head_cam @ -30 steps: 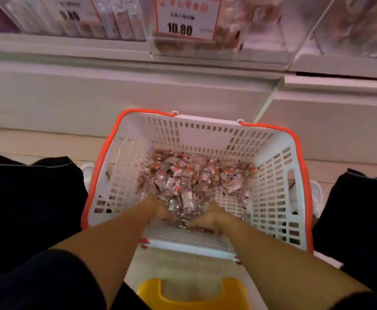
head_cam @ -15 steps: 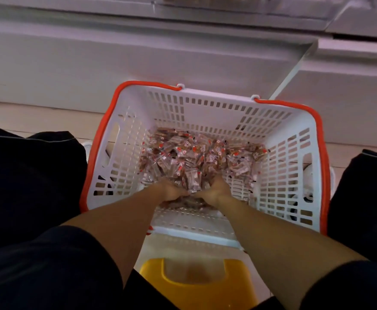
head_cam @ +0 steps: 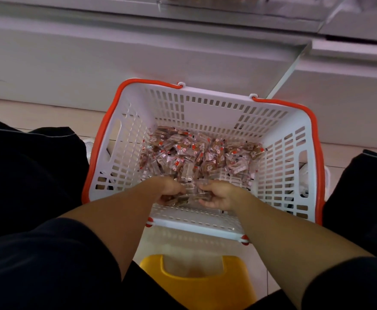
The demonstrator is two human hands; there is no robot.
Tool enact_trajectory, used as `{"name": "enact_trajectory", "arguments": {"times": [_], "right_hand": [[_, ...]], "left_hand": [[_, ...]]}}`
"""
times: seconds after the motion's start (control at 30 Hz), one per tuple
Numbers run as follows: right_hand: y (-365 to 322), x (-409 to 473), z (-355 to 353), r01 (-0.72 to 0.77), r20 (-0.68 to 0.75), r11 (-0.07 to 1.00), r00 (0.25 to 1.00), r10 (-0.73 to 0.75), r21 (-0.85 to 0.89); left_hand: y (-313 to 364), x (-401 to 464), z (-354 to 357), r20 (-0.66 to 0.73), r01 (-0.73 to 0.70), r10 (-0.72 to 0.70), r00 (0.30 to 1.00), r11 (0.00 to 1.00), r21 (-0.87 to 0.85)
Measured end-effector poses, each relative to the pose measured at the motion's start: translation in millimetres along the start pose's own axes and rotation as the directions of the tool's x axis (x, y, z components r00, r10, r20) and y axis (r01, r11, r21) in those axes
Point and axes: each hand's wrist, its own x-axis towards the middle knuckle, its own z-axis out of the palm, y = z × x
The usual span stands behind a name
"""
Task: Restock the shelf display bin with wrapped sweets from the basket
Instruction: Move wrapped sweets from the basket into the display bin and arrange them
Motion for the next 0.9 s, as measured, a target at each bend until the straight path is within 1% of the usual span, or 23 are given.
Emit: {"name": "enact_trajectory", "arguments": {"times": [0.1,0.17,0.2,0.27,0.33,0.4,0.43,0.5,0.57,0.63,0.73,0.77,0.83,0.9], "right_hand": [[0,-2,0,-0.013,-0.01,0.997,1.0,0.012,-0.072],[0,-3,1,-0.028,-0.016,0.993,1.0,0.026,-0.116],[0,-4,2,-0.038,-0.025,0.989,0.999,0.035,-0.142],[-1,-6,2,-0.051,-0.096,0.973,0.995,0.03,-0.226],[-4,-11,-2,-0.048,-0.199,0.939,0.98,-0.022,-0.34],[-11,-20,-9,-0.028,-0.216,0.928,0.975,-0.058,-0.372],[-16,-26,-12,-0.01,-0.187,0.937,0.981,-0.059,-0.349],[-32,-45,-15,0.035,-0.082,0.962,0.995,-0.06,-0.272],[-50,-68,-14,0.089,0.022,0.974,0.996,-0.087,-0.207],[-63,-88,-13,0.18,0.065,0.963,0.983,-0.17,-0.2],[-80,-119,-9,0.347,0.045,0.905,0.937,-0.347,-0.247],[-87,-132,-7,0.394,0.05,0.869,0.916,-0.398,-0.3],[-105,-162,-5,0.47,0.112,0.785,0.877,-0.467,-0.405],[-123,-196,-4,0.523,0.18,0.688,0.842,-0.508,-0.504]], "left_hand": [[0,-2,2,0.02,-0.09,0.088,0.996,0.965,0.247],[0,-6,1,-0.006,-0.123,0.139,0.99,0.892,0.435],[1,-7,1,-0.017,-0.124,0.152,0.988,0.861,0.493],[1,-7,0,-0.051,-0.13,0.184,0.982,0.839,0.529],[3,-9,-6,-0.059,-0.122,0.162,0.985,0.896,0.428],[10,-21,-15,-0.046,-0.127,0.15,0.988,0.937,0.324],[14,-27,-21,-0.044,-0.136,0.155,0.987,0.946,0.293],[25,-39,-29,-0.041,-0.163,0.175,0.984,0.964,0.211],[35,-50,-34,-0.036,-0.194,0.194,0.98,0.981,0.006],[43,-58,-37,-0.04,-0.255,0.253,0.967,0.94,-0.228],[56,-72,-43,-0.034,-0.369,0.397,0.917,0.812,-0.451],[62,-80,-46,-0.017,-0.396,0.448,0.894,0.772,-0.497],[76,-102,-57,0.057,-0.434,0.554,0.831,0.709,-0.556],[90,-132,-69,0.134,-0.463,0.638,0.758,0.671,-0.579]]}}
